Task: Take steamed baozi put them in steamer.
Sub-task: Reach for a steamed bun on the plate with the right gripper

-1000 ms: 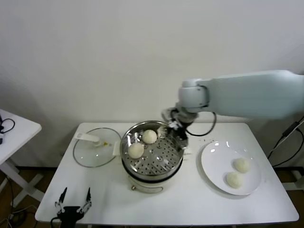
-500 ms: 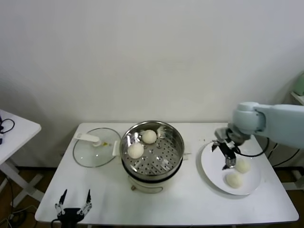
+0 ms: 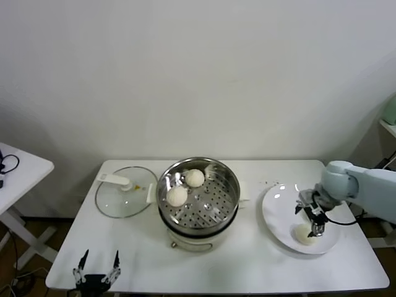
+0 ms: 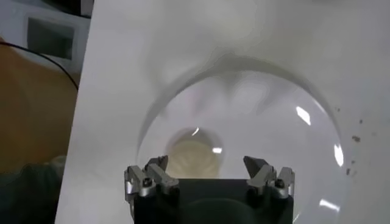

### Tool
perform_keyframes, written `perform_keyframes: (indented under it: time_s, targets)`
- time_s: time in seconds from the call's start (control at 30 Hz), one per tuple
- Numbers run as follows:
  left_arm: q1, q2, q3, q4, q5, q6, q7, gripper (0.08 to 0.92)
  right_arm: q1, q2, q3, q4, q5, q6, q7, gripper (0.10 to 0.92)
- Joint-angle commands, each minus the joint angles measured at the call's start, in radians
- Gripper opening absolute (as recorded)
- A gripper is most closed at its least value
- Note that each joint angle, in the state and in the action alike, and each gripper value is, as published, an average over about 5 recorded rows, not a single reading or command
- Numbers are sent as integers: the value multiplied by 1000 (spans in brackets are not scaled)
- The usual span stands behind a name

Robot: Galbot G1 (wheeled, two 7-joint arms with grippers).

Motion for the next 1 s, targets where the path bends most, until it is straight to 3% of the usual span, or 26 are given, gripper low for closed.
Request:
perform_keyframes:
  time_s: [0.03,0.7,1.0]
  targets:
    - [3,2,1,0,4,2,0,823,-181,-41,138,-63,-82,8,0,823]
    - [2,1,4,-2,8,3,-2,823,-248,-19,229,-72,-95,-7,22,809]
    - [3,-2,6,-6,10,4,-3,823,-231,-26,226,-60,-76,-5,8,634]
